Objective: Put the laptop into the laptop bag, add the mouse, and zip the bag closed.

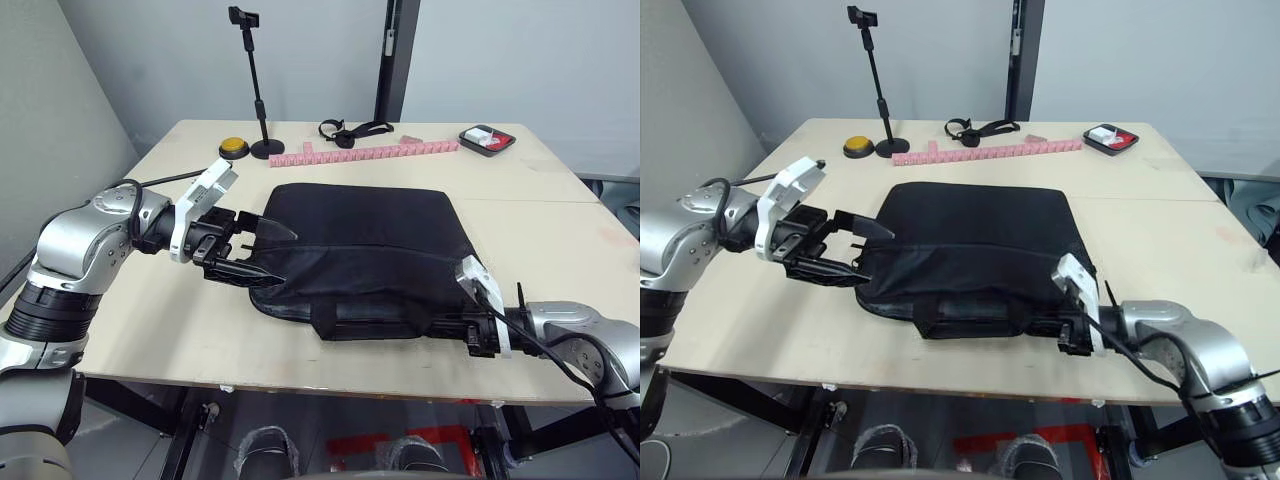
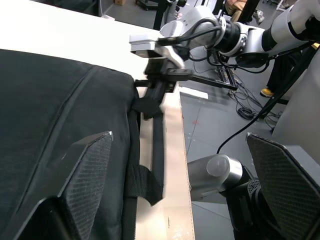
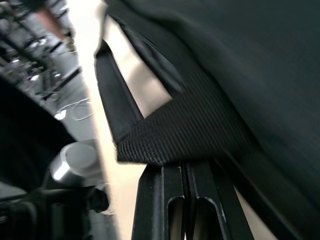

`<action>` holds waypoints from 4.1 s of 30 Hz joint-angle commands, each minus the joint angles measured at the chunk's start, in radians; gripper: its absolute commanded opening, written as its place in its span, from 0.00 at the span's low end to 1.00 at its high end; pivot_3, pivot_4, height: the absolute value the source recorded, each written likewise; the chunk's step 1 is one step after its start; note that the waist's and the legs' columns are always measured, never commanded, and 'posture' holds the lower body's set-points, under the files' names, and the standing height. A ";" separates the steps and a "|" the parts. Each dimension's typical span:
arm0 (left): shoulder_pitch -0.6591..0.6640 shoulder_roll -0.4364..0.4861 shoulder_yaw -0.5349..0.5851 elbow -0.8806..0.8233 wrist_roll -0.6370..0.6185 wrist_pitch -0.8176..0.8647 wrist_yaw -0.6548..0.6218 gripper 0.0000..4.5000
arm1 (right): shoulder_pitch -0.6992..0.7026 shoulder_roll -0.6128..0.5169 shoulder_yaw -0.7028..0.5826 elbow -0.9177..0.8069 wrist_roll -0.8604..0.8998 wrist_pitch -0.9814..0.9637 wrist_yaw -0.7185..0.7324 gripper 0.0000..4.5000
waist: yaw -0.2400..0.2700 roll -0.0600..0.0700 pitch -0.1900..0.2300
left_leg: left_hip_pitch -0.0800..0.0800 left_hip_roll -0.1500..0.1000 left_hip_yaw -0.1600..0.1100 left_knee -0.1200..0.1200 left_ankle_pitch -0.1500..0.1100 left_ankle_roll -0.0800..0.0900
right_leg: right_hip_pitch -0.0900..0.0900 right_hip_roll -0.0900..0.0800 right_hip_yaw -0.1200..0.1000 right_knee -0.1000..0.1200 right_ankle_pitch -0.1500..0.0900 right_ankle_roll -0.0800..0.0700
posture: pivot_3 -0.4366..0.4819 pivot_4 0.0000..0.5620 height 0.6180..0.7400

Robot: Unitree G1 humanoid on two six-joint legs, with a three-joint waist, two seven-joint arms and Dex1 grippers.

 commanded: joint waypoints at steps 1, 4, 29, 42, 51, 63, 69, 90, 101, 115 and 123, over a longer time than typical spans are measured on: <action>-0.007 0.006 0.024 0.003 0.000 -0.015 0.002 1.00 | -0.044 -0.009 -0.005 -0.052 0.043 0.016 0.018 0.01 | 0.001 0.000 0.000 | 0.000 0.000 0.000 0.000 0.000 0.000 | 0.000 0.000 0.000 0.000 0.000 0.000 | 0.48 0.27 0.99; -0.005 0.005 0.028 0.001 -0.007 -0.008 0.009 1.00 | -0.080 -0.001 -0.024 -0.057 0.072 0.024 0.016 0.01 | 0.002 0.000 0.000 | 0.000 0.000 0.000 0.000 0.000 0.000 | 0.000 0.000 0.000 0.000 0.000 0.000 | 0.48 0.27 0.99; 0.008 0.004 0.049 0.046 0.003 -0.038 0.021 1.00 | -0.418 0.104 0.221 0.117 -0.161 -0.051 -0.028 0.01 | 0.002 0.000 0.000 | -0.002 0.000 0.001 -0.002 0.000 -0.001 | -0.003 0.000 0.000 0.000 0.000 0.000 | 0.48 0.27 0.99; 0.011 -0.003 0.047 0.051 0.002 -0.040 0.027 1.00 | -0.561 0.164 0.330 0.261 -0.334 -0.103 -0.044 0.01 | -0.003 0.000 0.000 | -0.001 0.001 0.001 -0.002 0.000 -0.001 | -0.003 0.001 0.000 0.000 0.000 0.000 | 0.48 0.27 0.99; 0.026 0.014 0.055 0.046 -0.005 -0.026 0.030 1.00 | -0.560 0.163 0.412 0.329 -0.445 -0.085 -0.067 0.01 | -0.001 0.000 0.000 | 0.001 0.000 0.001 -0.001 0.000 -0.001 | -0.001 0.001 0.001 0.001 0.000 0.000 | 0.48 0.27 0.99; 0.046 -0.016 0.174 0.312 0.054 -0.081 0.172 1.00 | -0.557 0.177 0.395 0.298 -0.440 -0.053 -0.064 0.01 | -0.002 -0.002 -0.002 | 0.005 0.000 0.001 -0.001 0.000 -0.001 | 0.002 0.001 0.002 0.003 0.000 0.000 | 0.48 0.27 0.99; -0.063 -0.142 0.224 0.661 0.153 -0.145 0.448 1.00 | -0.544 0.181 0.392 0.290 -0.438 -0.049 -0.068 0.01 | 0.001 -0.003 -0.003 | 0.005 0.000 0.001 -0.001 0.000 -0.002 | 0.002 0.001 0.002 0.003 0.000 0.000 | 0.48 0.27 0.99; -0.411 -0.378 0.224 1.360 0.438 -0.347 0.710 1.00 | -0.469 0.155 0.325 0.185 -0.417 0.026 -0.106 0.01 | 0.019 -0.009 -0.006 | 0.002 0.000 -0.003 -0.003 0.000 -0.003 | 0.004 0.001 0.000 -0.003 0.002 0.002 | 0.48 0.27 0.99; -0.409 -0.453 0.247 1.392 0.467 -0.327 0.743 0.88 | -0.477 0.165 0.340 0.196 -0.426 0.023 -0.109 0.00 | 0.020 -0.009 -0.006 | 0.002 0.000 -0.003 -0.004 0.000 -0.003 | 0.004 0.001 0.000 -0.005 0.002 0.002 | 0.48 0.27 0.99; -0.414 -0.458 0.271 1.378 0.483 -0.286 0.688 0.00 | -0.478 0.165 0.333 0.189 -0.423 0.024 -0.110 0.00 | 0.019 -0.009 -0.006 | 0.003 0.000 -0.003 -0.006 0.000 -0.003 | 0.005 0.001 0.000 -0.007 0.002 0.002 | 0.48 0.27 0.99; -0.417 -0.390 0.297 1.261 0.433 -0.235 0.537 0.00 | -0.476 0.163 0.332 0.196 -0.425 0.019 -0.111 0.00 | 0.012 -0.009 -0.005 | 0.002 0.000 -0.003 -0.009 0.000 -0.003 | 0.004 0.001 0.000 -0.010 0.002 0.002 | 0.48 0.27 0.99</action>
